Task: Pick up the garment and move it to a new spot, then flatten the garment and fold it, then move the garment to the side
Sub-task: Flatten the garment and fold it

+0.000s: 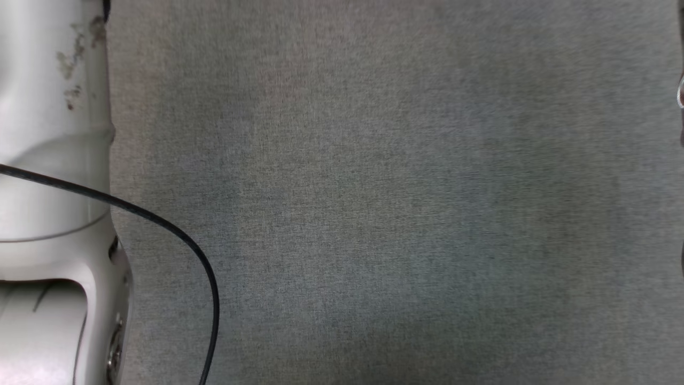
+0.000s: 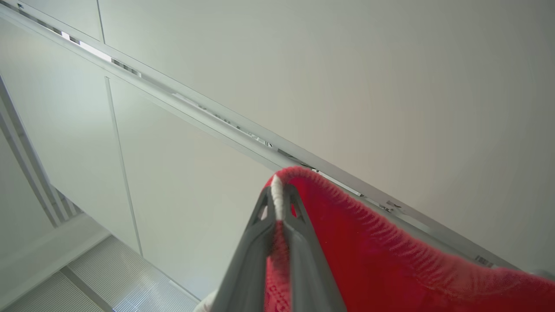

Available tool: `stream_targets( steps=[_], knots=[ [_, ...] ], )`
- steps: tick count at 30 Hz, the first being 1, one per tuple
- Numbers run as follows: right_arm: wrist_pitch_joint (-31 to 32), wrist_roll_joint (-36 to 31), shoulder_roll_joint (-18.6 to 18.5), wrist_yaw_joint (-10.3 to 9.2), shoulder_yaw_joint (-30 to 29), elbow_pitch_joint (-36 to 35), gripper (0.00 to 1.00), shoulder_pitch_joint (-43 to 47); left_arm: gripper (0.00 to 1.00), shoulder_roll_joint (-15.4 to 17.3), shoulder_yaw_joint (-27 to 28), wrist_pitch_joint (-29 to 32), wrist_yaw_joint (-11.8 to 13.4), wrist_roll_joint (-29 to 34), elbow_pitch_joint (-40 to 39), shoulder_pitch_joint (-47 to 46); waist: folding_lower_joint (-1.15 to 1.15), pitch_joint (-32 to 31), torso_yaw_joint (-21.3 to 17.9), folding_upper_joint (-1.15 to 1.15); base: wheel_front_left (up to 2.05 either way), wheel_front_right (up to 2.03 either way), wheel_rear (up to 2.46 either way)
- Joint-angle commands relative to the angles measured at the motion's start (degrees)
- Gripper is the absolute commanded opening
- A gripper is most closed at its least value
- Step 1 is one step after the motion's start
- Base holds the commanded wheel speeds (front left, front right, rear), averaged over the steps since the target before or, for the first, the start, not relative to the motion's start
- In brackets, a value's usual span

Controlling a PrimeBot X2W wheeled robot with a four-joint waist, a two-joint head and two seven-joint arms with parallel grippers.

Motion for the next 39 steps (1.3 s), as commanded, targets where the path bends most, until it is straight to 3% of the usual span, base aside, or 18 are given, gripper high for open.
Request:
stream_targets(
  steps=[1,7,16,21,28,39],
  knots=[
    [-0.57,0.27,-0.55,0.01,0.59,0.41,0.0,1.13,0.0,0.33,-0.61,0.01,0.53,0.11,-0.13,1.16,0.0,3.9,0.93,0.0,0.0,0.0,0.0],
    [0.29,2.5,-1.52,0.01,4.07,2.24,0.0,4.59,0.0,0.37,-3.2,0.0,0.52,0.01,1.08,4.36,0.0,6.12,1.39,0.0,0.0,0.0,0.0],
    [4.85,7.04,-0.92,0.01,0.77,1.31,0.0,11.03,0.0,0.34,-3.06,0.0,-1.27,1.12,3.86,10.04,0.0,3.94,0.95,0.0,0.0,0.0,0.0],
    [12.29,9.96,0.16,0.01,-1.56,3.6,0.0,15.93,0.0,0.3,-2.47,0.0,-1.41,-0.11,4.78,14.61,0.0,0.28,0.87,0.0,0.0,0.0,0.0],
    [17.68,6.84,0.63,0.01,-2.16,3.55,0.0,22.99,0.0,0.35,-3.97,0.0,-2.49,-1.05,6.55,21.05,0.0,-4.82,0.69,0.0,0.0,0.0,0.0],
    [23.05,5.47,1.42,0.01,-1.48,10.01,0.0,33.86,0.0,0.34,-8.64,0.0,-5.5,8.41,10.72,35.57,0.0,-14.77,0.84,0.0,0.0,0.0,0.0]
  ],
)
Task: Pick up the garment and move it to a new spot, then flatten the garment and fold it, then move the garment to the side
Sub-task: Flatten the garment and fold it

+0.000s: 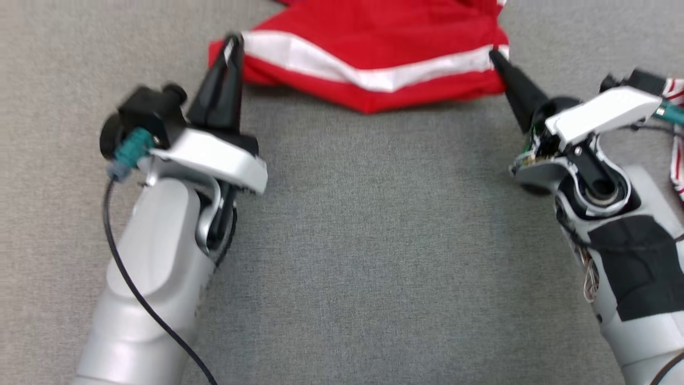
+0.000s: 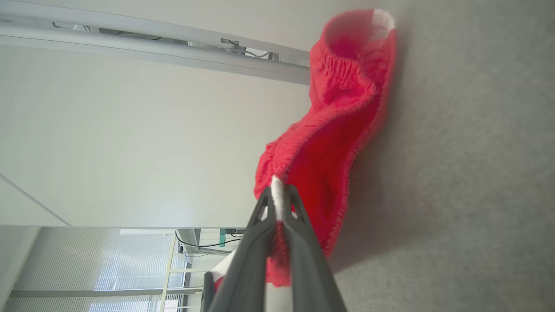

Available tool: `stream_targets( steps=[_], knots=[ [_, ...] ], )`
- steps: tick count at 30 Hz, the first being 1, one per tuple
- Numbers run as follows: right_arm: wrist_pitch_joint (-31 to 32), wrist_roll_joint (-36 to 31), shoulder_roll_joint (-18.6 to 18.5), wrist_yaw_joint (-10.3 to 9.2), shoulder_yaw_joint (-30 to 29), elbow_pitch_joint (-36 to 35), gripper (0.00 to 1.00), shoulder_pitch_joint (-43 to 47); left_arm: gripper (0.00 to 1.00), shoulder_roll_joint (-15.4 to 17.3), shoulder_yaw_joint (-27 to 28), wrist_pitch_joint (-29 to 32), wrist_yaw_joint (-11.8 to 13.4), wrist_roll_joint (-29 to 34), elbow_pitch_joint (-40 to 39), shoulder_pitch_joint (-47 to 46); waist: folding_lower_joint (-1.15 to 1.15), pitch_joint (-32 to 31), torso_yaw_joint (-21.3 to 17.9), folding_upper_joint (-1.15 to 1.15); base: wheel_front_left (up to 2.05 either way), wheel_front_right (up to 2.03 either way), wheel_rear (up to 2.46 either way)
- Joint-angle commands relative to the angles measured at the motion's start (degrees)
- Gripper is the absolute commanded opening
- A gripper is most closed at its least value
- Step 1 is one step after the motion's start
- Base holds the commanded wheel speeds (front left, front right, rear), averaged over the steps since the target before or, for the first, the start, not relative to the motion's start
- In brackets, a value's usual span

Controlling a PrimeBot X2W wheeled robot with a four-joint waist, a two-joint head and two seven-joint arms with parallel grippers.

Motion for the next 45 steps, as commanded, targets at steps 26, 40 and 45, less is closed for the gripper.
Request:
stream_targets(
  steps=[26,40,45],
  knots=[
    [9.44,-5.05,-4.91,0.01,9.91,5.74,0.0,15.76,0.0,1.76,-5.5,-0.01,-3.18,14.65,-1.76,19.71,0.0,-16.83,2.16,0.0,0.0,0.0,0.0],
    [8.19,-3.22,-7.46,0.01,10.12,6.84,0.0,19.25,0.0,7.34,-10.24,-0.01,-2.22,20.36,-0.92,24.13,0.0,-19.3,2.63,0.0,0.0,0.0,0.0],
    [8.64,-2.73,-8.06,0.01,9.98,7.28,0.0,19.97,0.0,9.29,-12.41,-0.01,-1.26,21.28,1.4,25.02,0.0,-20.0,2.18,0.0,0.0,0.0,0.0]
  ],
)
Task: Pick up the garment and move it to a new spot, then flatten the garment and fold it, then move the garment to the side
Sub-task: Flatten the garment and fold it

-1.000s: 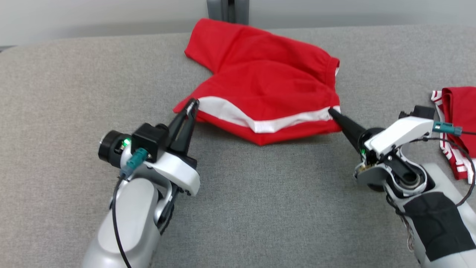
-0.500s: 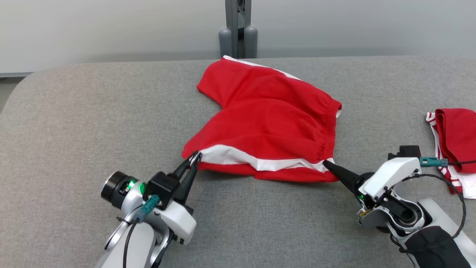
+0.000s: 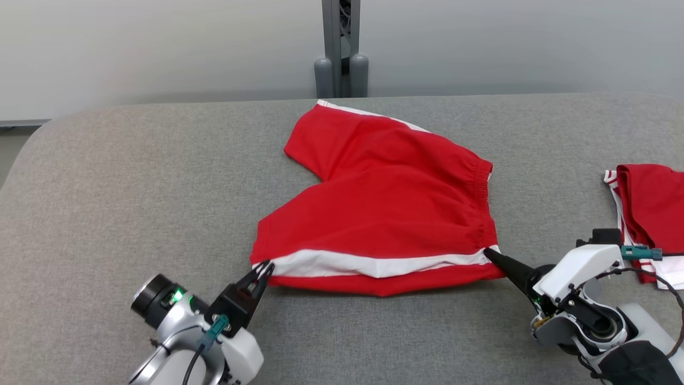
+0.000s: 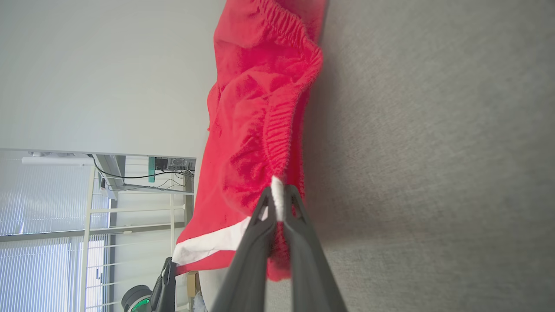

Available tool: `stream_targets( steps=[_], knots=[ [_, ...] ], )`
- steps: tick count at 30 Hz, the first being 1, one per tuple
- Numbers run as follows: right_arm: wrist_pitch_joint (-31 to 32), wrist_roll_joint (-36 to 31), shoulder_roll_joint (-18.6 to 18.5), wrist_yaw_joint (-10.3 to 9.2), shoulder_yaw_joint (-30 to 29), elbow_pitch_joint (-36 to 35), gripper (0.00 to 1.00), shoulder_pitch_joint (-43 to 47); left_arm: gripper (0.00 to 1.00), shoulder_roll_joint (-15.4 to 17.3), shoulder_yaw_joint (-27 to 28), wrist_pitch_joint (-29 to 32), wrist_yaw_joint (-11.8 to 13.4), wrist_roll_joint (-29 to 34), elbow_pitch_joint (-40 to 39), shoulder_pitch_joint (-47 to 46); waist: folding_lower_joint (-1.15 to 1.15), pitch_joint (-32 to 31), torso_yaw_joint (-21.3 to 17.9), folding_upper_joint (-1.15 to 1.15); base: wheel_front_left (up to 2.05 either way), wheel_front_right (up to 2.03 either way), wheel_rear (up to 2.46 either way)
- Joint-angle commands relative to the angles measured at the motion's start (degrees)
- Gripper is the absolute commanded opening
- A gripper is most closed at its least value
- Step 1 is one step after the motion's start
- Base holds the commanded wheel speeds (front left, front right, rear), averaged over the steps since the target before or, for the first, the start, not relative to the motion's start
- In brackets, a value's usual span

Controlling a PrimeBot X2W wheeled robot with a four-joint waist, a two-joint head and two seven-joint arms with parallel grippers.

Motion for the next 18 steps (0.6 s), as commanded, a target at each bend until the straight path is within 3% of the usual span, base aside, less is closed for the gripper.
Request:
stream_targets(
  steps=[1,18],
  knots=[
    [0.25,0.16,-0.59,0.01,-0.01,0.33,0.0,0.86,0.0,0.82,-0.37,-0.01,0.44,0.54,0.79,0.92,0.0,-0.26,-0.21,0.0,0.0,0.0,0.0],
    [1.68,-0.49,-1.96,0.01,2.26,1.81,0.0,4.67,0.0,3.58,-8.12,-0.01,1.22,0.25,7.47,2.86,0.0,-3.85,-0.64,0.0,0.0,0.0,0.0]
  ],
)
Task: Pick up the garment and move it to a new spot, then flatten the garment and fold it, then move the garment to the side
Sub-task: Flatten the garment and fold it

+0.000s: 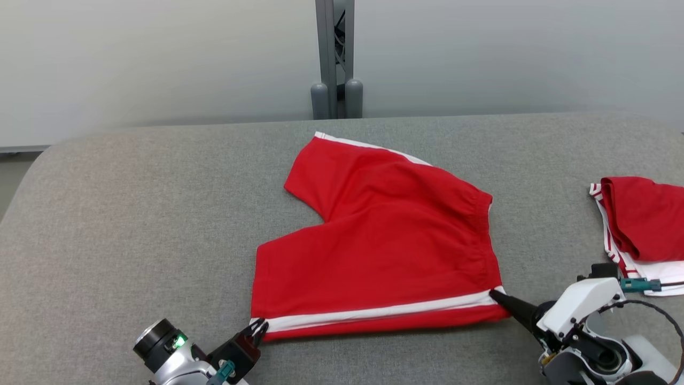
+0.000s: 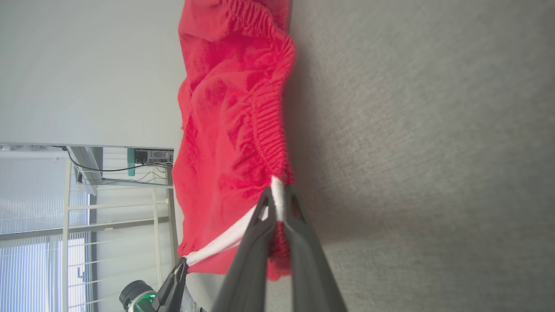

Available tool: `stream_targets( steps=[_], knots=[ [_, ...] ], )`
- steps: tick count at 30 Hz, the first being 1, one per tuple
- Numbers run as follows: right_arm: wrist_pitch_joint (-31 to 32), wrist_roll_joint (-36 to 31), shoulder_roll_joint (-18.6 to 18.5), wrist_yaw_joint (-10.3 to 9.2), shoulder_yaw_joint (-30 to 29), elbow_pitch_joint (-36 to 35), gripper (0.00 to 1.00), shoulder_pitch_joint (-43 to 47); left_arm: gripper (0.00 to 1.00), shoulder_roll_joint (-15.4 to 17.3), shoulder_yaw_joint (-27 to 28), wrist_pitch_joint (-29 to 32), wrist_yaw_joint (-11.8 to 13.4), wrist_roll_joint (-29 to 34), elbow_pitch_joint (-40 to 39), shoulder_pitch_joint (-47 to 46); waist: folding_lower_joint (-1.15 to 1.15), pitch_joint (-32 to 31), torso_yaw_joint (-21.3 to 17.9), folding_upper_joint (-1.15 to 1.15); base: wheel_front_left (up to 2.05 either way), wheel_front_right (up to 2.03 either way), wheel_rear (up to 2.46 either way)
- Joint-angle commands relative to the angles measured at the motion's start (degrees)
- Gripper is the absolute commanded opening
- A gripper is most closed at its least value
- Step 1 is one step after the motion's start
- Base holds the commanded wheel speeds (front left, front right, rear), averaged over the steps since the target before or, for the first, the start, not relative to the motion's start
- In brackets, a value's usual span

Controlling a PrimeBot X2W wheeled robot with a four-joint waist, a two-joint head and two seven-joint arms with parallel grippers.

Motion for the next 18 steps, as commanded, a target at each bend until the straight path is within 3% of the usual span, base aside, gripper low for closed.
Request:
stream_targets(
  steps=[1,18],
  knots=[
    [0.22,-0.34,-0.49,0.01,0.02,0.06,0.0,0.71,0.0,0.55,0.02,-0.01,0.08,-0.35,0.12,0.42,0.0,-0.4,0.05,0.0,0.0,0.0,0.0],
    [5.0,0.9,-2.34,0.01,2.71,-3.34,0.0,8.53,0.0,3.95,-4.42,-0.01,-0.01,-1.93,-3.3,6.4,0.0,-4.25,0.59,0.0,0.0,0.0,0.0]
  ],
)
